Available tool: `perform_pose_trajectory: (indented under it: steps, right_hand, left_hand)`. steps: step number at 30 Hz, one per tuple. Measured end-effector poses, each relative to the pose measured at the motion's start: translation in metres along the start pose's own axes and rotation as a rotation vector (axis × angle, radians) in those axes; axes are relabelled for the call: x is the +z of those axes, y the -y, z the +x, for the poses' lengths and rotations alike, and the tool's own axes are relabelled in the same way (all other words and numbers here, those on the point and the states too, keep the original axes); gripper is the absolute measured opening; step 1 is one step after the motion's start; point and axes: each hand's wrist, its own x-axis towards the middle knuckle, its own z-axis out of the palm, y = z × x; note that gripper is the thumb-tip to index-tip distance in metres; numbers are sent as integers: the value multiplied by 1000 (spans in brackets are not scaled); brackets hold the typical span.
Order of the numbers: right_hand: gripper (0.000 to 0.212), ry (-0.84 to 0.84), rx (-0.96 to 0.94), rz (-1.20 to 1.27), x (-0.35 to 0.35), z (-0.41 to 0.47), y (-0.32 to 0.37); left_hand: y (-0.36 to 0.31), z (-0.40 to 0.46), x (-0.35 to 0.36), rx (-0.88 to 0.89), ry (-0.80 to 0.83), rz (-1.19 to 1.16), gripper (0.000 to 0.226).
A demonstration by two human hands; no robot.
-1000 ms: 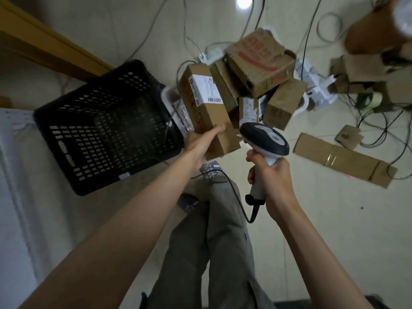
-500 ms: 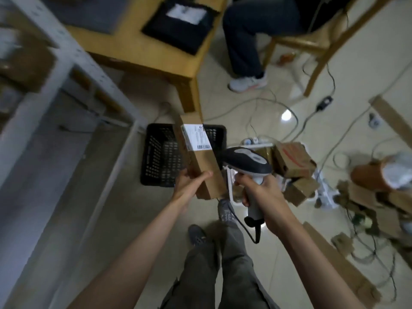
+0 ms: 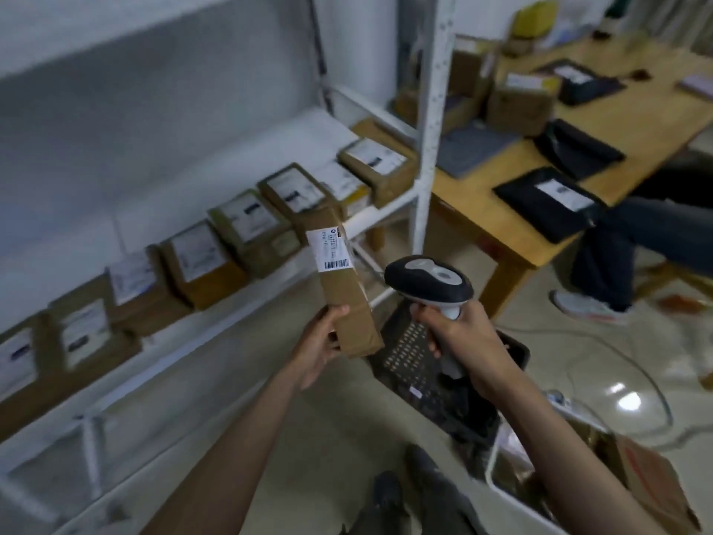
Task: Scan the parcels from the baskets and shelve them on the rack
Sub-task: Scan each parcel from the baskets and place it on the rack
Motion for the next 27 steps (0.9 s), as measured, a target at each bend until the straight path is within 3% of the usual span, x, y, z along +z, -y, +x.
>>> perform_pose_trajectory:
  steps: [4,8,14,17,23,27]
  right_hand:
    - [11,118,-97,-24,25,18,34]
    - [7,212,-151,-26,37,30,52]
    - [8,304,-240,-54,41,46,73]
    - [12,362,-288,-101,38,53,79]
    - [7,459,-366,-160,37,59,93]
    - [15,500,-470,-259,40,65,107]
  left_hand:
    - [-26,-19,-31,63,-60,-240,65]
    - [-46,-37,-49,203,-95,-385,46]
    - [-68,-54,-61,295,-185,-405,43]
    - [-80,-64,-66,266,-190,-434,52]
    - [-98,-82,-81,231,-177,-404,42]
    - [-105,-93,-87,199,-179,-332,50]
